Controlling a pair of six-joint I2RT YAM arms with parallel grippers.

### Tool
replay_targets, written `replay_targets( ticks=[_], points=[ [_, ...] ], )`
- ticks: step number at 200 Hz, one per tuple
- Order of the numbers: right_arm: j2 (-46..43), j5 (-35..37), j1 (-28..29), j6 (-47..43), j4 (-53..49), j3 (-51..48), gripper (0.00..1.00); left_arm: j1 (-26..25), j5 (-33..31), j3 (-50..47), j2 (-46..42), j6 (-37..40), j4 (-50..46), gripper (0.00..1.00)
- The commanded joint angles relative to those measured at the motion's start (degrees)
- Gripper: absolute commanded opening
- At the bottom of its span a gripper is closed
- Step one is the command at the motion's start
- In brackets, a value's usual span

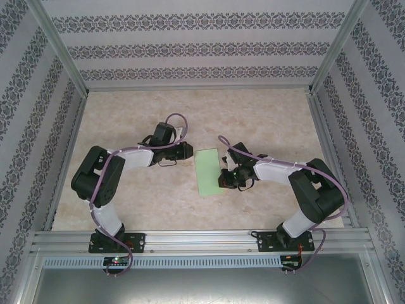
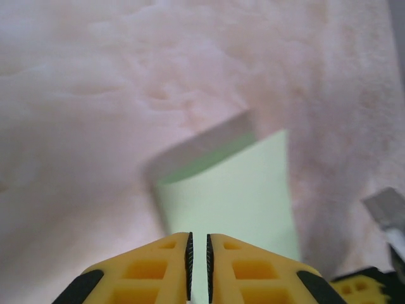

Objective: Fold a paper plane with a square sheet of paper (fold left side to right side)
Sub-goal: First fold the square sheet of paper in half at the center of the table.

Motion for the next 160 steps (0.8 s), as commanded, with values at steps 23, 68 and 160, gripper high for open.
replay_targets(
  ticks=[23, 68, 160],
  points=[
    [3.4, 6.0, 0.4, -0.5, -7.0, -1.7, 0.0, -3.5, 4.4, 0.8, 3.7, -1.3, 4.0, 0.17],
    [3.5, 6.1, 0.7, -0.3, -7.4, -1.6, 0.0, -3.5, 0.7, 5.2, 9.3, -0.3, 2.7, 0.16],
    [3.2, 6.5, 0.8, -0.6, -8.1, -1.9, 0.0, -0.7, -6.8, 8.0, 13.7, 0.1, -0.1, 0.16]
  ],
)
